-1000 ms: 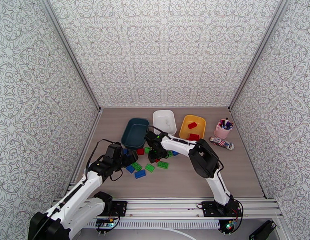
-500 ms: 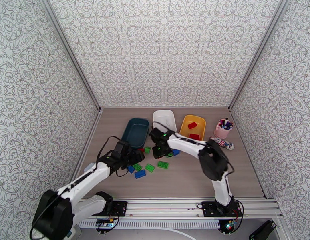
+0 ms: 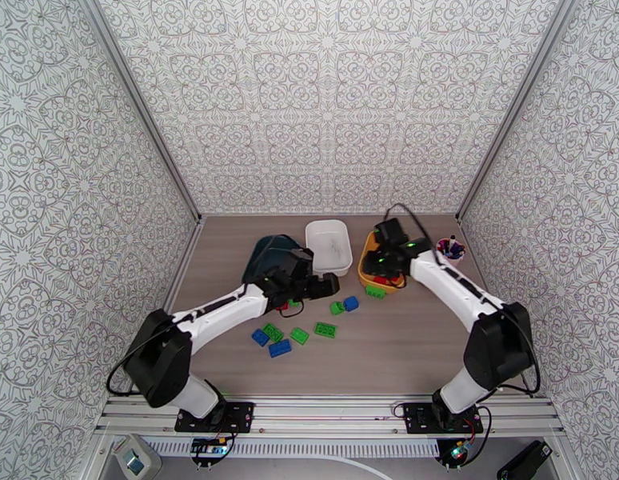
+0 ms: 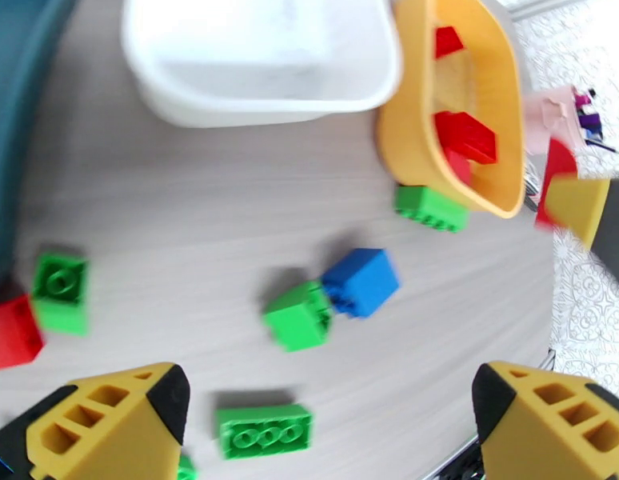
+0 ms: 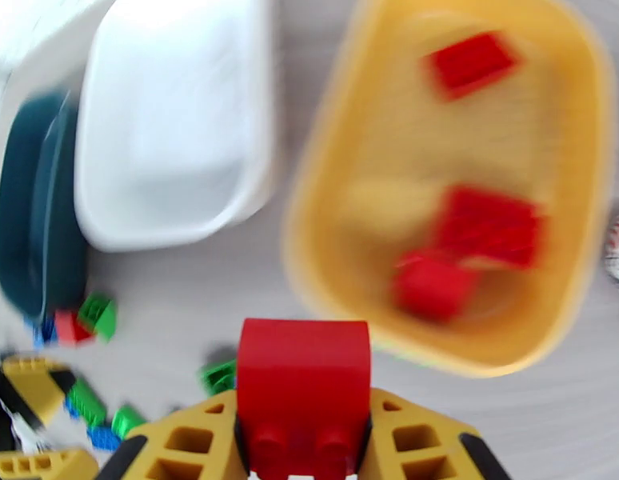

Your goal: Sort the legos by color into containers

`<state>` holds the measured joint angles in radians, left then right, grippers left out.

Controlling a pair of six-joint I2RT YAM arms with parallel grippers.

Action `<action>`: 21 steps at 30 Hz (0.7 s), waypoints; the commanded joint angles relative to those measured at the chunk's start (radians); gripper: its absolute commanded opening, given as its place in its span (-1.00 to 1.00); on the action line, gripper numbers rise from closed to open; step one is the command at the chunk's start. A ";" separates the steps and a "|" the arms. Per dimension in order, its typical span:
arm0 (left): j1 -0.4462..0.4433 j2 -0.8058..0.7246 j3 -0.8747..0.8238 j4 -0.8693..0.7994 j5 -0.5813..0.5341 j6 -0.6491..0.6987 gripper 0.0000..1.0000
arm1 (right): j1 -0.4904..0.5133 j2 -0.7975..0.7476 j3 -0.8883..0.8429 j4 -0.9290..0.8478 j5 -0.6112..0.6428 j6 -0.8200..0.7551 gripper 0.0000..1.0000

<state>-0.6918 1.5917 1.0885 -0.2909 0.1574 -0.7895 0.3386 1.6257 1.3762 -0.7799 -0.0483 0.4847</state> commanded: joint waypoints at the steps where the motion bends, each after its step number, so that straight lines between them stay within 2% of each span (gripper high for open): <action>1: -0.014 0.018 0.039 -0.028 -0.016 0.015 0.96 | -0.056 0.012 0.048 -0.043 0.036 -0.009 -0.34; 5: -0.010 -0.036 0.004 -0.089 -0.082 0.026 0.95 | -0.115 0.076 0.096 -0.046 0.049 -0.012 -0.33; 6: -0.007 -0.055 -0.014 -0.107 -0.099 0.028 0.94 | -0.125 0.092 0.107 -0.045 0.053 -0.014 -0.28; 7: -0.002 -0.072 -0.030 -0.120 -0.112 0.027 0.93 | -0.133 0.105 0.117 -0.045 0.056 -0.015 -0.21; 11: 0.025 -0.140 -0.105 -0.178 -0.163 0.027 0.89 | -0.150 0.145 0.159 -0.060 0.046 -0.027 0.32; 14: 0.045 -0.179 -0.156 -0.215 -0.201 0.027 0.86 | -0.150 0.131 0.150 -0.053 0.023 -0.033 0.49; 17: 0.077 -0.206 -0.208 -0.234 -0.227 0.024 0.83 | -0.149 0.099 0.114 -0.038 -0.013 -0.033 0.51; 21: 0.128 -0.217 -0.245 -0.260 -0.266 0.043 0.71 | -0.132 0.028 0.033 -0.003 -0.062 -0.019 0.43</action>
<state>-0.5968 1.3964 0.8673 -0.5014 -0.0521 -0.7742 0.1921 1.7248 1.4559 -0.7971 -0.0597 0.4564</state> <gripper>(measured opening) 0.870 0.726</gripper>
